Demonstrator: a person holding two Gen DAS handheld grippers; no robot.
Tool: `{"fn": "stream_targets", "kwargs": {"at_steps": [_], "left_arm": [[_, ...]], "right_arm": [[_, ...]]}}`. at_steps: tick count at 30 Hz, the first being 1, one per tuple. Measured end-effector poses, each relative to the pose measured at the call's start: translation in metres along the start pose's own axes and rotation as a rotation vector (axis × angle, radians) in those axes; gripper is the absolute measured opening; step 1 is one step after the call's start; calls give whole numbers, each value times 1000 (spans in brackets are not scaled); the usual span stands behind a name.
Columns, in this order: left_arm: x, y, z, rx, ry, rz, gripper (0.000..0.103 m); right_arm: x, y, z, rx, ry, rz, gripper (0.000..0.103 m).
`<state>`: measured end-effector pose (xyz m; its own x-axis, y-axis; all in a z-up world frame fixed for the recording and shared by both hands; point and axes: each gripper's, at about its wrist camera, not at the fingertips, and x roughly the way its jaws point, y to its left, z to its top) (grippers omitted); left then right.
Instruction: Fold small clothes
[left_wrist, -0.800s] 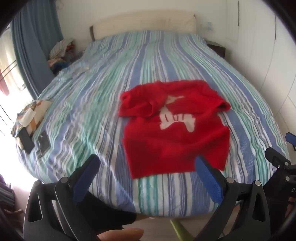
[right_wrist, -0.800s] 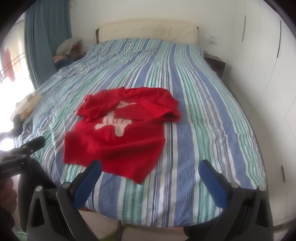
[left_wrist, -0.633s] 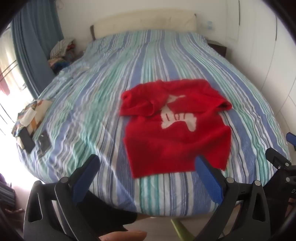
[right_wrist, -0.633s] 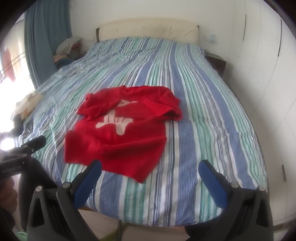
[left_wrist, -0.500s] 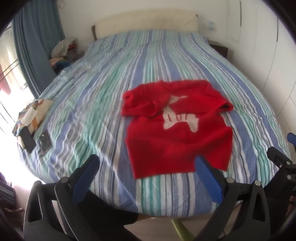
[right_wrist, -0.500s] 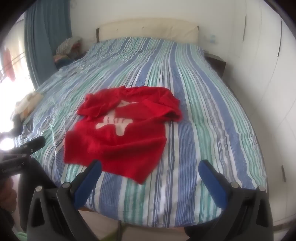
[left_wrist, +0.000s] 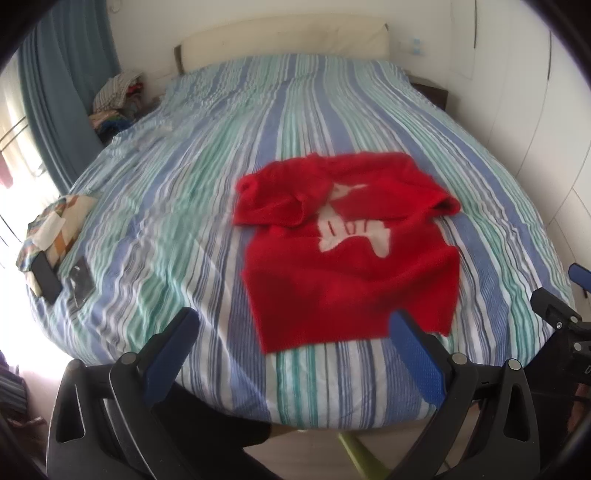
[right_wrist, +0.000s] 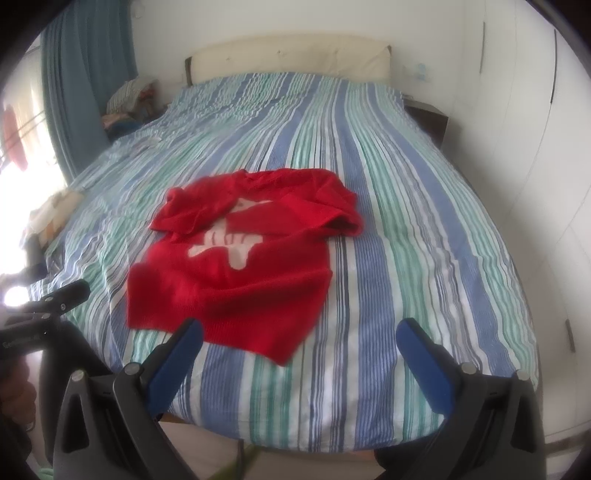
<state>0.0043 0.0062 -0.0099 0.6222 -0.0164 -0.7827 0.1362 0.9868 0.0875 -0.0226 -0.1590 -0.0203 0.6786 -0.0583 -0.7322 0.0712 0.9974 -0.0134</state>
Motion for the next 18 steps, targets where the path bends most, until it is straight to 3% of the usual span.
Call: {"fn": "stream_targets", "kwargs": {"at_steps": [18], "left_arm": [[0,18,-12,-21,12,13,102]], "right_arm": [[-15,1,-1,2,-12,-25,103]]}}
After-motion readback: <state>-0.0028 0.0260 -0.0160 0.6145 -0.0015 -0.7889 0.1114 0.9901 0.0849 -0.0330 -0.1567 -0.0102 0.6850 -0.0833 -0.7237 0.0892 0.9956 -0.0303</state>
